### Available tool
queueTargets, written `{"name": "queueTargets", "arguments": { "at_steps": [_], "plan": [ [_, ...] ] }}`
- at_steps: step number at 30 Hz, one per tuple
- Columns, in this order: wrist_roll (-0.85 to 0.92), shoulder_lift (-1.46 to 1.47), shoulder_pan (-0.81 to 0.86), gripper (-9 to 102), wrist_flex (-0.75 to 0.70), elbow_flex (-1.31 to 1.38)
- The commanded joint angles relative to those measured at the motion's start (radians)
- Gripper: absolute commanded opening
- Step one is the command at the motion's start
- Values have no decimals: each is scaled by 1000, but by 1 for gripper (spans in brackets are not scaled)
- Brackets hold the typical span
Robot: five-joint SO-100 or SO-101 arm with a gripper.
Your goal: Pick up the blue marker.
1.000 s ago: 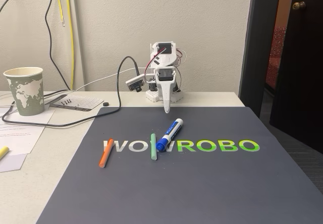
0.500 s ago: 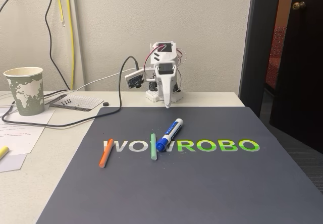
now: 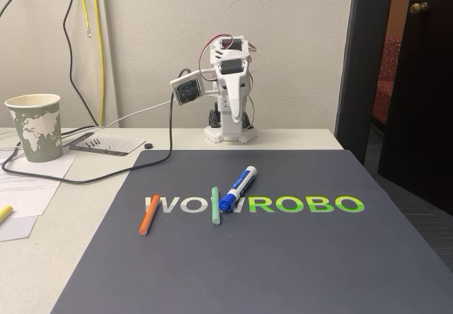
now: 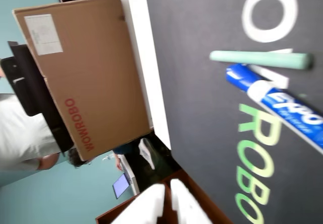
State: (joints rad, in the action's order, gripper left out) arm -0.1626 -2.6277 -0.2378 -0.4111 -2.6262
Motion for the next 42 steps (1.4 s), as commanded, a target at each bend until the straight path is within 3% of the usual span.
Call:
{"name": "queueTargets", "arguments": {
  "at_steps": [1, 16, 24, 28, 42],
  "plan": [
    [-9, 84, 5, 0, 78, 83],
    [156, 350, -12, 0, 419, 78],
    [-38, 479, 2, 0, 612, 87],
    [-51, 491, 2, 0, 621, 89],
    [591, 499, -66, 0, 517, 106]
  ]
}}
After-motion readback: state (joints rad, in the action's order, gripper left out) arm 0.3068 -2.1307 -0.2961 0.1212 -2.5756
